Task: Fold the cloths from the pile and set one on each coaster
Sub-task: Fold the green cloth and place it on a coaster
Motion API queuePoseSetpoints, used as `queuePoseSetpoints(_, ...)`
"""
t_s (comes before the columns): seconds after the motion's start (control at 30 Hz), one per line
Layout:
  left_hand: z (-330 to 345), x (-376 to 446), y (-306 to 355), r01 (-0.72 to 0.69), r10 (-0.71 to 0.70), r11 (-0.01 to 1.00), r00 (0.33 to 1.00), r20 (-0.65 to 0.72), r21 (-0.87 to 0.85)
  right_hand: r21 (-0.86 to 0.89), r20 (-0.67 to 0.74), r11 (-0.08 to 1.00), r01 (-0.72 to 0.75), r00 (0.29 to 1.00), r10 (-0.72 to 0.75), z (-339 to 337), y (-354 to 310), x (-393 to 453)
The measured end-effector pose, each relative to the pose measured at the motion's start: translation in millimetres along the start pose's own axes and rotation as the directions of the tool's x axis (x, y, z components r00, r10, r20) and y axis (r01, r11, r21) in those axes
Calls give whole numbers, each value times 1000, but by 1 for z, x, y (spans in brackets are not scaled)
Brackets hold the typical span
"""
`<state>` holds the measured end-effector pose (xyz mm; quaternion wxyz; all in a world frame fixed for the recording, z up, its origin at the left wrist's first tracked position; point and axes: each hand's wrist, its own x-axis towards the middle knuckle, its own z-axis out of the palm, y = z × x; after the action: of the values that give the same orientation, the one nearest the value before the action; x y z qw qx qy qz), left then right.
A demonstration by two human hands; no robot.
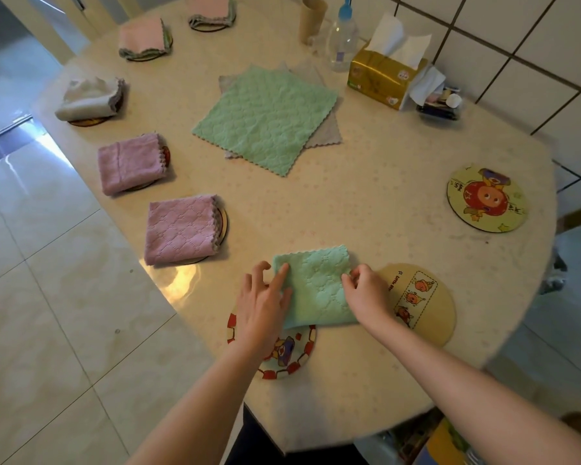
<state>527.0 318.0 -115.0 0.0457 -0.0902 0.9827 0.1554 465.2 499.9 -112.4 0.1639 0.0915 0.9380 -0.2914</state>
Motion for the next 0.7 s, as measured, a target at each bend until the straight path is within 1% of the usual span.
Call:
queuePoseSetpoints(0.07, -1, 5, -2, 28, -36, 996, 994, 102, 79, -54, -7, 998, 15, 1000, -16, -2, -1, -1)
queuePoseSetpoints(0.13, -4, 9, -2, 10, -25, 995, 988, 155, 97, -121, -7, 991, 48, 999, -49, -5, -4, -3)
queuePoseSetpoints(0.2, -9, 14, 4, 24, -29, 999, 983, 184, 32, -166, 5, 984, 58, 998, -58, -9, -7, -6)
queuePoseSetpoints(0.23, -10, 17, 7, 59, -54, 998, 980, 191, -19, -167, 15, 985, 42, 999, -40, -10, -9, -6)
queuePoseSetpoints(0.3, -14, 28, 16, 193, -156, 966, 966, 205, -173, -121, 42, 992, -30, 999, 35, -13, -15, -5)
queuePoseSetpoints(0.37, -16, 39, 23, 350, -269, 869, 928, 260, -349, -64, 94, 990, -124, 987, 129, -13, -20, 0)
queuePoseSetpoints(0.4, -17, 44, 25, 419, -312, 792, 903, 296, -444, -46, 124, 985, -165, 978, 170, -12, -22, 2)
queuePoseSetpoints(0.47, -19, 50, 28, 516, -383, 576, 856, 349, -634, -16, 173, 974, -224, 959, 223, -10, -22, 6)
queuePoseSetpoints(0.5, -23, 53, 29, 536, -409, 474, 837, 365, -699, 3, 186, 970, -244, 953, 239, -9, -22, 8)
queuePoseSetpoints(0.53, -27, 54, 31, 542, -425, 402, 824, 374, -738, 24, 192, 965, -262, 948, 253, -8, -21, 9)
queuePoseSetpoints(0.6, -35, 55, 34, 547, -427, 307, 811, 401, -779, 50, 201, 959, -278, 944, 263, -8, -20, 10)
queuePoseSetpoints(0.63, -38, 55, 33, 552, -404, 266, 808, 428, -790, 58, 207, 960, -273, 944, 256, -8, -19, 11)
queuePoseSetpoints(0.7, -47, 50, 31, 562, -291, 172, 813, 504, -809, 116, 218, 957, -267, 947, 238, -10, -16, 10)
